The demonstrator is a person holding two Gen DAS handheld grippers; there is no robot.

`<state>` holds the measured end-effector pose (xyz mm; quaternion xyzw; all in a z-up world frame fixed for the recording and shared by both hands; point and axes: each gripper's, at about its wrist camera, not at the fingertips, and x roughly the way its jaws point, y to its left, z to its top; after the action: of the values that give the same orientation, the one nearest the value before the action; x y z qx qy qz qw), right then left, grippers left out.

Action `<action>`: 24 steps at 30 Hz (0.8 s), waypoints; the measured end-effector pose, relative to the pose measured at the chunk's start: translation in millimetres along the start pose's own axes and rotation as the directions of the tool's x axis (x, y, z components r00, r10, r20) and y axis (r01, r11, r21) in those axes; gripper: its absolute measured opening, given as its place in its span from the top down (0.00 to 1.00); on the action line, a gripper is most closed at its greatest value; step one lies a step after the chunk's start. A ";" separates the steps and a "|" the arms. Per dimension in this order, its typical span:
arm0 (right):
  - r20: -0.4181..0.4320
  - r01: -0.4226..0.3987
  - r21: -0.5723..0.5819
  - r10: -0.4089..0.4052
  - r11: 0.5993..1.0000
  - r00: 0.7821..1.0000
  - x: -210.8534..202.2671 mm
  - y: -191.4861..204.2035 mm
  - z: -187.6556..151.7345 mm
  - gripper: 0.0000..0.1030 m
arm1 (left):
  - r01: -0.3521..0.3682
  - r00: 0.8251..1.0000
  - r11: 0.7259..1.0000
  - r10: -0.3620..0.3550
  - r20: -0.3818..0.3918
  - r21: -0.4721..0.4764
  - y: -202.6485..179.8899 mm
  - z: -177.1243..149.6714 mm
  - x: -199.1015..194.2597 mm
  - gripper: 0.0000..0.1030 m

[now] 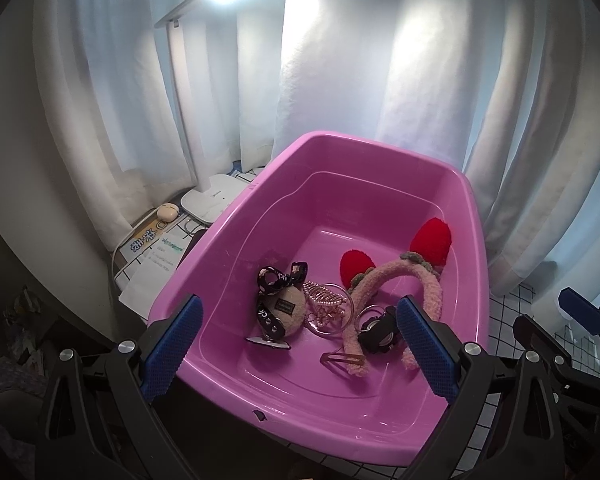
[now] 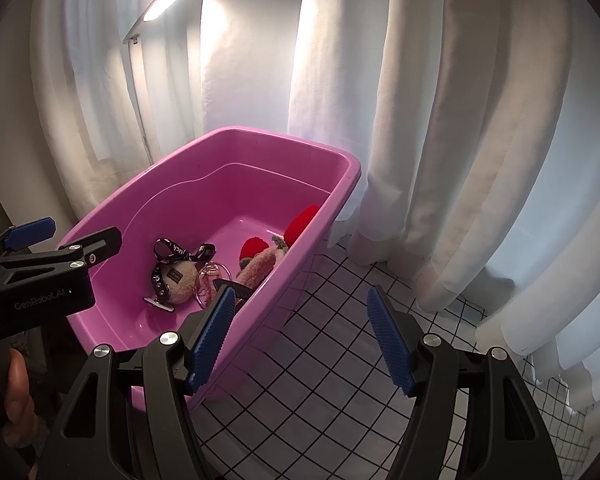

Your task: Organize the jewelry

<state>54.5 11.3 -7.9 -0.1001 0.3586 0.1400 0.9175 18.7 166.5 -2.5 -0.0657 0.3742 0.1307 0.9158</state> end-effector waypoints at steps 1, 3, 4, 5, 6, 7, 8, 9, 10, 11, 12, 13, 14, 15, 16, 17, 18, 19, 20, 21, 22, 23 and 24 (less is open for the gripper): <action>-0.001 0.000 0.000 0.000 1.000 1.000 0.0 0.0 0.0 0.36 | -0.002 1.000 1.000 0.002 0.001 0.002 -0.3 -0.1 -0.3 0.07; 0.000 0.000 0.000 0.000 1.000 1.000 0.1 0.0 0.1 0.36 | 0.000 1.000 1.000 0.000 0.000 0.005 -0.1 0.3 0.3 0.07; 0.000 0.000 0.000 0.000 1.000 1.000 0.1 -0.1 0.1 0.36 | 0.001 1.000 1.000 -0.001 0.000 0.004 -0.4 0.2 0.2 0.07; 0.000 0.000 0.000 0.000 1.000 1.000 0.1 0.1 0.1 0.36 | 0.000 1.000 1.000 0.000 0.000 0.005 -0.5 0.3 0.3 0.07; -0.002 -0.001 0.000 0.001 1.000 1.000 0.1 -0.1 0.0 0.36 | -0.001 1.000 1.000 0.001 0.000 0.006 -0.5 0.3 0.3 0.07; -0.002 -0.001 0.000 0.001 1.000 1.000 0.1 0.0 0.0 0.36 | -0.001 1.000 1.000 0.001 0.000 0.006 -0.6 0.3 0.2 0.07; -0.001 -0.001 0.000 0.001 1.000 1.000 0.0 0.0 0.0 0.36 | 0.002 1.000 1.000 -0.002 -0.001 0.007 -0.6 0.4 0.5 0.07; -0.002 -0.002 -0.001 0.002 1.000 1.000 0.1 0.0 0.0 0.36 | -0.002 1.000 1.000 0.002 -0.001 0.004 -1.3 0.1 0.1 0.07; -0.002 -0.002 -0.001 0.002 1.000 1.000 0.2 0.0 0.0 0.36 | -0.003 1.000 1.000 0.003 -0.001 0.006 -1.2 0.3 0.4 0.07; -0.002 -0.001 0.000 0.001 1.000 1.000 0.1 0.0 0.1 0.36 | 0.000 1.000 1.000 0.000 -0.001 0.006 -1.2 0.3 0.5 0.07; -0.002 -0.002 0.000 0.002 1.000 1.000 0.2 -0.2 0.0 0.36 | 0.000 1.000 1.000 0.000 0.000 0.006 -1.0 0.3 0.4 0.07; -0.002 -0.002 -0.001 0.002 1.000 1.000 0.2 -0.3 -0.1 0.36 | 0.000 1.000 1.000 0.000 -0.001 0.007 -0.8 0.4 0.9 0.07; -0.002 -0.001 0.000 0.001 1.000 1.000 0.3 -0.2 0.0 0.36 | 0.000 1.000 1.000 0.000 0.000 0.007 -0.6 0.3 0.9 0.07; -0.002 -0.001 0.001 0.001 1.000 1.000 0.3 -0.3 -0.2 0.36 | 0.000 1.000 1.000 0.000 -0.001 0.007 -0.3 0.2 1.0 0.07; -0.002 -0.001 0.002 0.001 1.000 1.000 0.3 -0.1 -0.3 0.36 | 0.002 1.000 1.000 -0.002 -0.002 0.007 -0.3 0.4 1.3 0.07; -0.003 0.000 0.001 0.000 1.000 1.000 0.4 0.4 -0.5 0.36 | 0.002 1.000 1.000 -0.002 -0.002 0.008 -0.2 0.4 1.5 0.07; -0.003 0.000 0.002 0.000 1.000 1.000 0.6 0.1 -0.5 0.36 | 0.002 1.000 1.000 -0.002 -0.004 0.008 0.4 0.6 1.4 0.07; -0.003 0.000 0.003 0.000 1.000 1.000 0.8 0.2 -0.5 0.36 | 0.001 1.000 1.000 -0.001 -0.004 0.008 0.5 0.4 1.0 0.07; -0.004 0.001 0.004 -0.001 1.000 1.000 0.9 0.4 -0.6 0.36 | 0.003 1.000 1.000 -0.003 -0.004 0.009 1.1 0.5 0.9 0.07; -0.004 0.001 0.005 -0.001 1.000 1.000 0.9 0.7 -0.7 0.36 | 0.001 1.000 1.000 -0.001 -0.003 0.009 0.9 0.5 1.1 0.07; -0.004 0.001 0.005 -0.001 1.000 1.000 0.8 0.8 -0.9 0.36 | 0.002 1.000 1.000 -0.002 -0.004 0.010 1.0 0.5 1.2 0.07; -0.004 0.001 0.005 -0.001 1.000 1.000 0.7 0.9 -0.9 0.36 | 0.002 1.000 1.000 -0.002 -0.004 0.009 0.7 0.1 1.0 0.07; -0.004 0.001 0.004 -0.001 1.000 1.000 0.7 0.8 -0.9 0.36 | -0.001 1.000 1.000 0.001 -0.004 0.006 0.5 -0.1 0.9 0.07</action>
<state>54.2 12.0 -9.1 -0.0986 0.3605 0.1386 0.9171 19.1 167.1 -3.2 -0.0628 0.3764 0.1298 0.9151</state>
